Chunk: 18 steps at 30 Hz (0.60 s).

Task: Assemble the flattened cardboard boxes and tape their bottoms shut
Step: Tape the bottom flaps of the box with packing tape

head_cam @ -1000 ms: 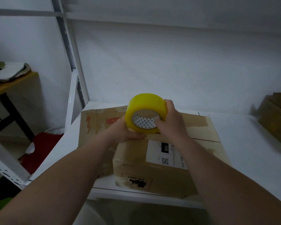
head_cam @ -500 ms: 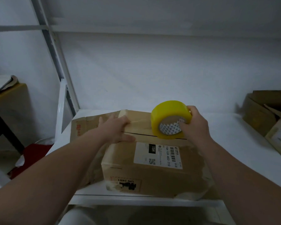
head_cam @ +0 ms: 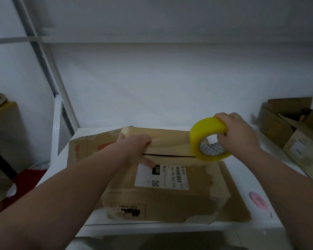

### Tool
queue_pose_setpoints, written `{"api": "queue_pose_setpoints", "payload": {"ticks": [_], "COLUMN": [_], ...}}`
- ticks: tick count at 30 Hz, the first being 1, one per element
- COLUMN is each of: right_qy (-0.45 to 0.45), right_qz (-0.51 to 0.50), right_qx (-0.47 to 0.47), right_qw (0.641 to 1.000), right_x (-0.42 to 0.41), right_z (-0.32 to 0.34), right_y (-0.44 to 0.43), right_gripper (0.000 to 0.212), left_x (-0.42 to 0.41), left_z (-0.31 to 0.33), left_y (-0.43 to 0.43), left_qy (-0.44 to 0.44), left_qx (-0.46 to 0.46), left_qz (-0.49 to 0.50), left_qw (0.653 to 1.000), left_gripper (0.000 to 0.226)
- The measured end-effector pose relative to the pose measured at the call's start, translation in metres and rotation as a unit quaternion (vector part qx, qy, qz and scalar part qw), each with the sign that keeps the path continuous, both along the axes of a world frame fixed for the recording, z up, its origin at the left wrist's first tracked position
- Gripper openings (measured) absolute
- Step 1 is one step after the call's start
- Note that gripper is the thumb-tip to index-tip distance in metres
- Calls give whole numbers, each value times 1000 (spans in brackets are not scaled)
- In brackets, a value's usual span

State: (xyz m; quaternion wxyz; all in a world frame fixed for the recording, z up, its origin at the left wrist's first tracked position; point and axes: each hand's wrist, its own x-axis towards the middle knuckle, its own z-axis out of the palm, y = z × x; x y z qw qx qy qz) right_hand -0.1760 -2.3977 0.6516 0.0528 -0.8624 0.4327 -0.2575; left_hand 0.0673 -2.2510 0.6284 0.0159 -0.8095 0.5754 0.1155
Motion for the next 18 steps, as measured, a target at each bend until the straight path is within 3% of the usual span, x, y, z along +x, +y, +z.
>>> {"api": "queue_pose_setpoints", "payload": {"ticks": [6,10,13,18], "right_qy": [0,-112,-175,-60], "right_qz": [-29,-34,-19,18], "right_qx": [-5,3,62,-9], "right_qw": [1000,993,982,998], "right_x": [-19,-20,-27,-44], "right_z": [-6,-20,-28,-22], "right_y": [-10,-10,-13,-23], "right_gripper": [61,63,59,62], "left_x": [-2,-18,-49,-58], "left_z": [9,8,-3,-6], "left_y": [-3,-25,-46,-54], "left_qy": [-6,21,38,-38], "left_qx": [25,17,7,23], "left_qz": [-10,-52,-88,-83], "left_qw": [1000,998,995,996], "left_gripper": [82,67,59,79]}}
